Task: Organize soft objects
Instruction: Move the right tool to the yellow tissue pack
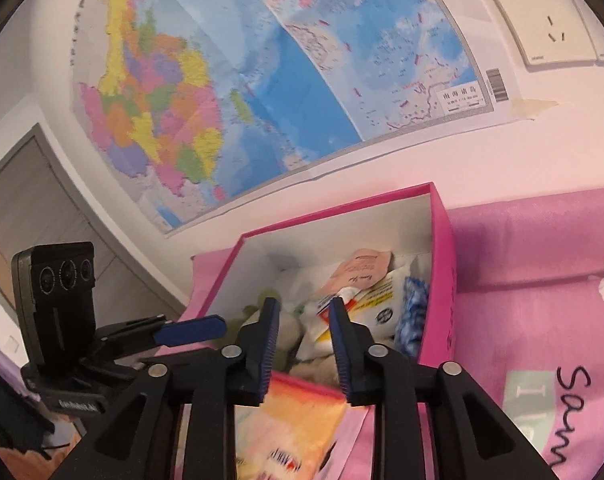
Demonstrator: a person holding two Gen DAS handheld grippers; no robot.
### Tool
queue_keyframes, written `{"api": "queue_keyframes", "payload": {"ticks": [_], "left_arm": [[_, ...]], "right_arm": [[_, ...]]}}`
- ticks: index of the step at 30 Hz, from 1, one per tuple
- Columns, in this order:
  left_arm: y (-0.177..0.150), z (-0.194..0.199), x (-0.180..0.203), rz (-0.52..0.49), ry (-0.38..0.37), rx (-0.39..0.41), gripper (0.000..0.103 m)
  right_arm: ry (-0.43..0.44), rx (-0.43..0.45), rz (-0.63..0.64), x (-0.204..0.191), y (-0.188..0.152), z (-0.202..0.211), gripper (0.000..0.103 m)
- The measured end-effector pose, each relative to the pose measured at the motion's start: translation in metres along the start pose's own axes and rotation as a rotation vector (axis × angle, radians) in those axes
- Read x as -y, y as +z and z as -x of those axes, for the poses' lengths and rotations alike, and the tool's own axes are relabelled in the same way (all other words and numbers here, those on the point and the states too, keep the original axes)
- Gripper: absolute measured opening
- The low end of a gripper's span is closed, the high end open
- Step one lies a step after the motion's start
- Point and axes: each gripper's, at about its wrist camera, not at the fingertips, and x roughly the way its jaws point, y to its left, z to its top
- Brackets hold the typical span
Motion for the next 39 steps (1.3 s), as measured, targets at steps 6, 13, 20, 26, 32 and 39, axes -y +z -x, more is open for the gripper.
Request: {"api": "queue_keyframes", "payload": {"ticks": [6, 13, 20, 26, 32, 39], "left_arm": [[-0.028, 0.036, 0.004, -0.01, -0.002, 0.052, 0.052], [-0.076, 0.05, 0.005, -0.016, 0.033, 0.005, 0.052], [-0.12, 0.039, -0.005, 0.045, 0.03, -0.079, 0.052], [-0.152, 0.019, -0.016, 0.112, 0.008, -0.169, 0.052], [-0.166, 0.004, -0.018, 0.164, -0.068, -0.226, 0.052], [-0.162, -0.012, 0.006, 0.143, -0.175, -0.251, 0.052]], "right_arm": [[0.06, -0.002, 0.033, -0.018, -0.017, 0.025, 0.04], [0.115, -0.066, 0.072, -0.037, -0.05, 0.04, 0.048], [0.125, -0.18, 0.086, -0.047, -0.095, 0.032, 0.052], [0.127, -0.274, 0.052, -0.048, -0.128, 0.008, 0.052], [0.133, -0.333, -0.003, -0.043, -0.154, -0.008, 0.052], [0.115, -0.319, -0.052, -0.035, -0.161, -0.005, 0.052]]}}
